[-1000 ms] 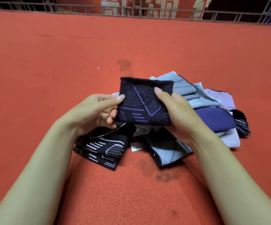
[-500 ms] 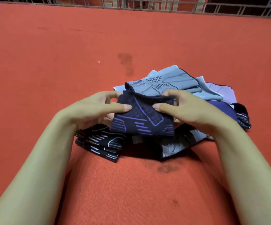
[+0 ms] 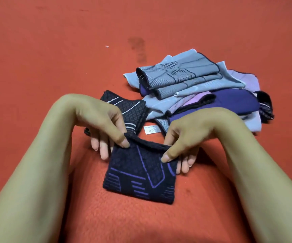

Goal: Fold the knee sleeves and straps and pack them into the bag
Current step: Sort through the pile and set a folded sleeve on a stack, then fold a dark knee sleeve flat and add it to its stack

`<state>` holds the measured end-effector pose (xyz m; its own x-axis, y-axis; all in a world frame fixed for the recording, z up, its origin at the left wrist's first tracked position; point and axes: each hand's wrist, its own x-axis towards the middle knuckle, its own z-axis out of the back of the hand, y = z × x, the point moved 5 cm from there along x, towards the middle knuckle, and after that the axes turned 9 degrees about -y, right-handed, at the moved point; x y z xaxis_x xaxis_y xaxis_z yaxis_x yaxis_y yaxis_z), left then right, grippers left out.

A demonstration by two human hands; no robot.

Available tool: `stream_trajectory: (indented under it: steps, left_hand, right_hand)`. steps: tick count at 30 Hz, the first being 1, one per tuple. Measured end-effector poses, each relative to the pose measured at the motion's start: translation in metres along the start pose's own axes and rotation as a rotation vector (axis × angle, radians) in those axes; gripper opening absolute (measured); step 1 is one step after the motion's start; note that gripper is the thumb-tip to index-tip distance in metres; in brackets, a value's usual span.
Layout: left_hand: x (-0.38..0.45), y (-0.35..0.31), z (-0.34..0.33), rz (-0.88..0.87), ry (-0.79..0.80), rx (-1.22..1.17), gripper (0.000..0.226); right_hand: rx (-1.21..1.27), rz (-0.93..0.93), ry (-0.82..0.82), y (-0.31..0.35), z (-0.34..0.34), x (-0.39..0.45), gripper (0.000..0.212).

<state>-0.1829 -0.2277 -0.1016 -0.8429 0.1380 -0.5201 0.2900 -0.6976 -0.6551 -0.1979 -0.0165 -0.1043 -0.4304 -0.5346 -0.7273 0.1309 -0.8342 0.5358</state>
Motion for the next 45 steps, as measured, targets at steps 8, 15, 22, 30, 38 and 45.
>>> stream_trajectory:
  steps: [8,15,22,30,38,45]
  left_hand:
    - [0.0,-0.004,0.019,-0.066,-0.042,-0.022,0.046]
    - [-0.003,-0.028,0.015,-0.209,0.069,-0.092,0.031]
    - [-0.002,-0.03,0.003,-0.174,0.141,0.099,0.039]
    - [0.0,-0.052,-0.005,-0.397,0.122,-0.117,0.033]
    - [0.013,-0.041,-0.013,-0.2,0.231,-0.229,0.024]
    - [0.0,-0.04,-0.016,-0.084,0.343,-0.074,0.03]
  right_hand:
    - [-0.098,-0.036,-0.089,-0.001,0.007,0.001,0.024]
    - [-0.157,-0.038,-0.081,0.002,0.006,-0.001,0.023]
    - [-0.192,0.0,-0.115,0.001,0.013,-0.006,0.028]
    - [-0.123,0.042,-0.287,0.008,0.028,-0.023,0.03]
    - [-0.275,0.418,-1.314,0.014,0.075,-0.005,0.024]
    - [-0.396,0.304,-1.24,0.009,0.059,0.023,0.031]
